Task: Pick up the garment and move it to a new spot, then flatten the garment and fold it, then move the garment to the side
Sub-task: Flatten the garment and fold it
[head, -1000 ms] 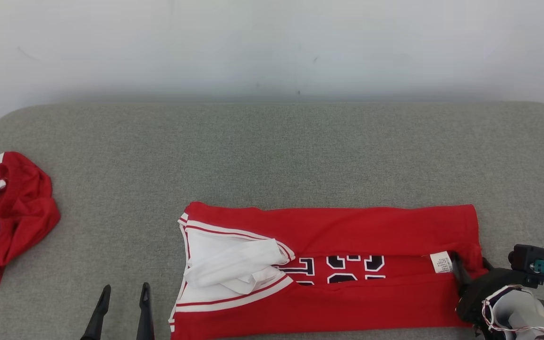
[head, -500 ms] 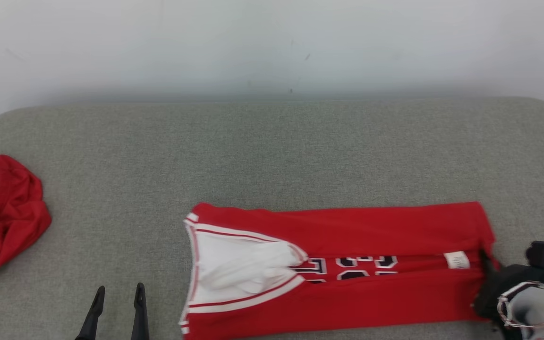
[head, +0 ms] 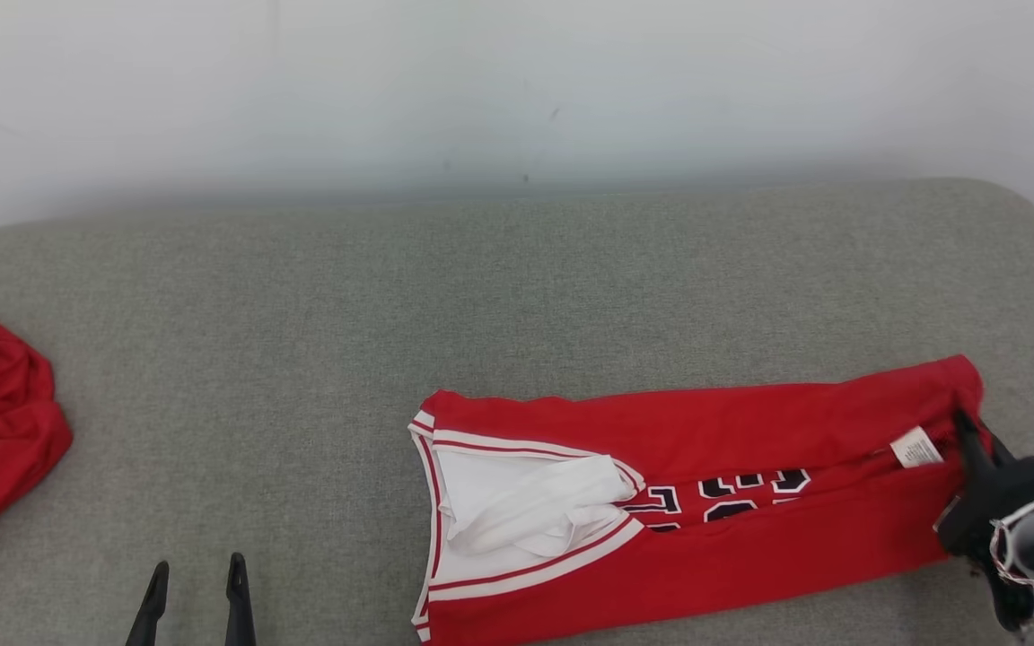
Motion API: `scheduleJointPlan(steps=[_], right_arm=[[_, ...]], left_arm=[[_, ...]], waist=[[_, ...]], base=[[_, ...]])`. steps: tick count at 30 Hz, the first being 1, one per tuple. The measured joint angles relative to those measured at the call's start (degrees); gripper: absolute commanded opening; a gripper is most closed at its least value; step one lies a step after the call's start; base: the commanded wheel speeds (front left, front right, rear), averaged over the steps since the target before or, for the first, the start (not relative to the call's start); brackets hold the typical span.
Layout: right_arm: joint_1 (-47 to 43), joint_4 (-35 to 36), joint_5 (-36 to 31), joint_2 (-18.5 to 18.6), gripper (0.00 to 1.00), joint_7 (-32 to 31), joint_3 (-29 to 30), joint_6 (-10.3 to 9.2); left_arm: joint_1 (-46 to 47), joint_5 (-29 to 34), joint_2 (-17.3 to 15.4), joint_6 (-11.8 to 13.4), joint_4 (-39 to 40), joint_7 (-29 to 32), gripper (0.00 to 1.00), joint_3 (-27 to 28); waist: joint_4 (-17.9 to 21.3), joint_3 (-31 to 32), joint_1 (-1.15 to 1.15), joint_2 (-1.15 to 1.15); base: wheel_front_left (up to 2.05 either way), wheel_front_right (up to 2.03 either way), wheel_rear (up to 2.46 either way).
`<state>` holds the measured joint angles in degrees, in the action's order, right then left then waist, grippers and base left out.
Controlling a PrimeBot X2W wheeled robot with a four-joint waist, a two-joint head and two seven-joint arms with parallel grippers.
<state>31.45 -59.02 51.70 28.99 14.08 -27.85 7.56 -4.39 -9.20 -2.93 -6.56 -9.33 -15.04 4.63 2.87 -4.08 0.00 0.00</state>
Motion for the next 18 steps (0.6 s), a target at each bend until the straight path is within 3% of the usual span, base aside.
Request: scheduleJointPlan(steps=[9,18], right_arm=[[-1.83,13.76,1.75,-3.87,0.0,0.29,-2.34,0.0],[-1.93,21.34,1.04,-12.8,0.0,-1.83,-4.38,-0.01]], left_arm=[[-0.52,2.16,0.02,-0.01,-0.7,0.0,1.0,0.87],[-1.32,1.69,0.04,-0.05,-1.7,0.0,1.0,-0.76]], waist=[[0.39,1.26,0.0,0.0],[-1.66,2.26,0.0,0.0]], base=[[0.0,0.0,0.0],[0.0,0.0,0.0]])
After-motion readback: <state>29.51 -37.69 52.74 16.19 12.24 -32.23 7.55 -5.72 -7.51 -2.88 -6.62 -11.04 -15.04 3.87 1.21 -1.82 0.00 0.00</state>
